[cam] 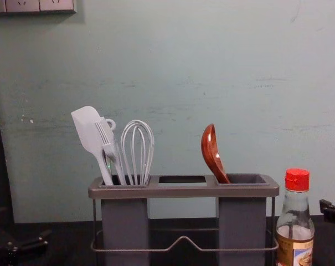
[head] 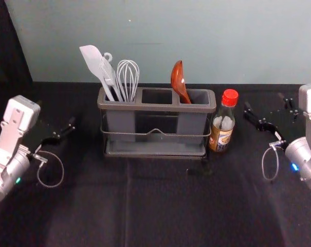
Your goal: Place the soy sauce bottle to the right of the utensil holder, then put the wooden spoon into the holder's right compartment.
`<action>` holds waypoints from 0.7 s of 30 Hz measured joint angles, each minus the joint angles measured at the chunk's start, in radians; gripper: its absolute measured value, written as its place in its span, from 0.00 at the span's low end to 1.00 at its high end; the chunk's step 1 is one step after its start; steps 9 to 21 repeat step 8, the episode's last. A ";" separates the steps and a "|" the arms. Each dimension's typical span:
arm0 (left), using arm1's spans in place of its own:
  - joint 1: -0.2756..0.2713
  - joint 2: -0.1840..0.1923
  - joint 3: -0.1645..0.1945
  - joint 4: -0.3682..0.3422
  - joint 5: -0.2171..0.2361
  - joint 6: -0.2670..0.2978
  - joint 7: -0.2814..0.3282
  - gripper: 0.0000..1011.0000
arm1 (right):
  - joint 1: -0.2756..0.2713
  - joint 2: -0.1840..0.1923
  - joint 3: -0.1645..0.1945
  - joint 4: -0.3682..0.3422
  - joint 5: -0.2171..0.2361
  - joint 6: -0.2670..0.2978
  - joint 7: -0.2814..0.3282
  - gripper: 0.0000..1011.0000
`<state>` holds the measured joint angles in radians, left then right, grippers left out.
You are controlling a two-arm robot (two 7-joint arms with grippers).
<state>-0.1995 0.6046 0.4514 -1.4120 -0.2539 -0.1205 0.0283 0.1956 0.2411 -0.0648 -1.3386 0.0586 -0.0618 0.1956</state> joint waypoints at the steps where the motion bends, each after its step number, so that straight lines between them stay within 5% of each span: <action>1: 0.000 0.000 0.000 0.000 0.000 0.000 0.000 0.99 | 0.000 0.000 0.000 0.000 0.000 0.000 0.000 0.99; 21: 0.000 0.000 0.000 0.000 0.000 0.000 0.000 0.99 | 0.000 0.000 0.000 0.000 0.000 0.000 0.000 0.99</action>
